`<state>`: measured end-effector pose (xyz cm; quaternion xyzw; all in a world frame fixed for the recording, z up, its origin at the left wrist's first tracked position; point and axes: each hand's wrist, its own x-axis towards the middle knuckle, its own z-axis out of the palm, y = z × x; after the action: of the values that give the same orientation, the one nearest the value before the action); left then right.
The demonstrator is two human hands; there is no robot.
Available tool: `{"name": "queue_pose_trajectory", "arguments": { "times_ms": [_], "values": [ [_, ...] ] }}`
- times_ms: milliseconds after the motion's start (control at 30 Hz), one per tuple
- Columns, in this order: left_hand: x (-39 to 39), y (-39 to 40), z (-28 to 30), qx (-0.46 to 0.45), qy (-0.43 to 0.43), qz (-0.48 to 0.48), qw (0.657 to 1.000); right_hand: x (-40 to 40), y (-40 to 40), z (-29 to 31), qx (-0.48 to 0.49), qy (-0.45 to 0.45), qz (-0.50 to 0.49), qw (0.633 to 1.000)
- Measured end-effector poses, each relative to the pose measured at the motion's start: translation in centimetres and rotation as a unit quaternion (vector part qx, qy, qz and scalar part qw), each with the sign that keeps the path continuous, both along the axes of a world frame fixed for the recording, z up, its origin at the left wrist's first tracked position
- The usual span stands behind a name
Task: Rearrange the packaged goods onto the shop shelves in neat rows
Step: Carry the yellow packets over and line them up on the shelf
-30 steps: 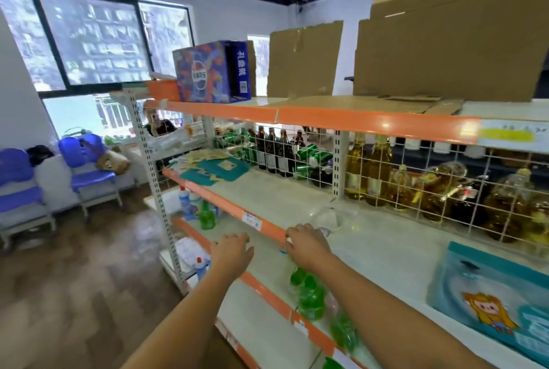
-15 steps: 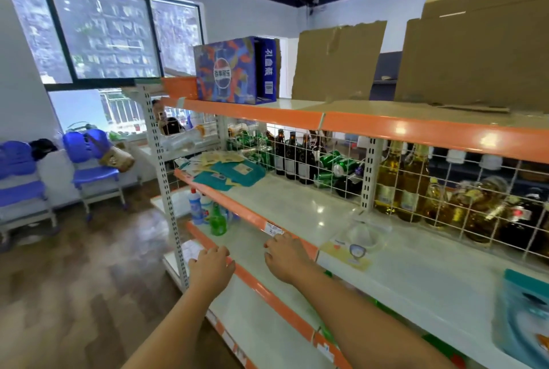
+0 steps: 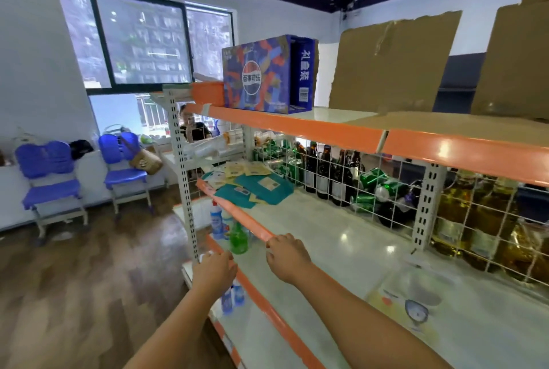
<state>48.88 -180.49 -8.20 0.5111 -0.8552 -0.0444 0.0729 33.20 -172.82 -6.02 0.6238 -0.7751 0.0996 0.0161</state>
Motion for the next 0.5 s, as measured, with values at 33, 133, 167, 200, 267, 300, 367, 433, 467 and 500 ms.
{"name": "queue_pose_trajectory", "arguments": {
  "times_ms": [33, 133, 167, 200, 267, 300, 367, 433, 467, 500],
  "values": [
    [-0.4, -1.0, 0.3, -0.007, 0.003, 0.0, 1.0, -0.4, -1.0, 0.4, -0.006, 0.002, 0.001, 1.0],
    [-1.8, -3.9, 1.1, -0.024, 0.013, 0.001, 1.0, -1.8, -3.8, 1.1, -0.011, 0.01, 0.003, 1.0],
    [-2.3, -4.8, 1.2, -0.025, 0.017, 0.003, 1.0, -2.3, -4.7, 1.3, -0.012, 0.014, 0.004, 1.0],
    [-2.7, -5.6, 1.3, -0.028, 0.021, 0.004, 0.999, -2.7, -5.6, 1.3, -0.012, 0.018, 0.003, 1.0],
    [-3.2, -6.9, 1.4, -0.027, 0.025, 0.003, 0.999, -3.3, -7.2, 1.2, -0.013, 0.022, 0.001, 1.0],
    [-3.4, -7.5, 1.4, -0.026, 0.025, 0.002, 0.999, -3.5, -7.9, 1.1, -0.012, 0.022, 0.001, 1.0],
    [-3.6, -8.6, 1.2, -0.025, 0.017, 0.002, 1.0, -3.7, -9.2, 0.6, -0.001, 0.022, 0.004, 1.0],
    [-3.7, -9.9, 1.0, -0.024, 0.012, 0.006, 1.0, -3.8, -10.7, -0.1, 0.011, 0.022, 0.008, 1.0],
    [-3.7, -10.6, 0.8, -0.022, 0.013, 0.005, 1.0, -3.9, -11.6, -0.3, 0.012, 0.02, 0.008, 1.0],
    [-3.7, -11.3, 0.7, -0.017, 0.017, 0.003, 1.0, -3.9, -12.4, -0.6, 0.011, 0.017, 0.008, 1.0]
  ]
}}
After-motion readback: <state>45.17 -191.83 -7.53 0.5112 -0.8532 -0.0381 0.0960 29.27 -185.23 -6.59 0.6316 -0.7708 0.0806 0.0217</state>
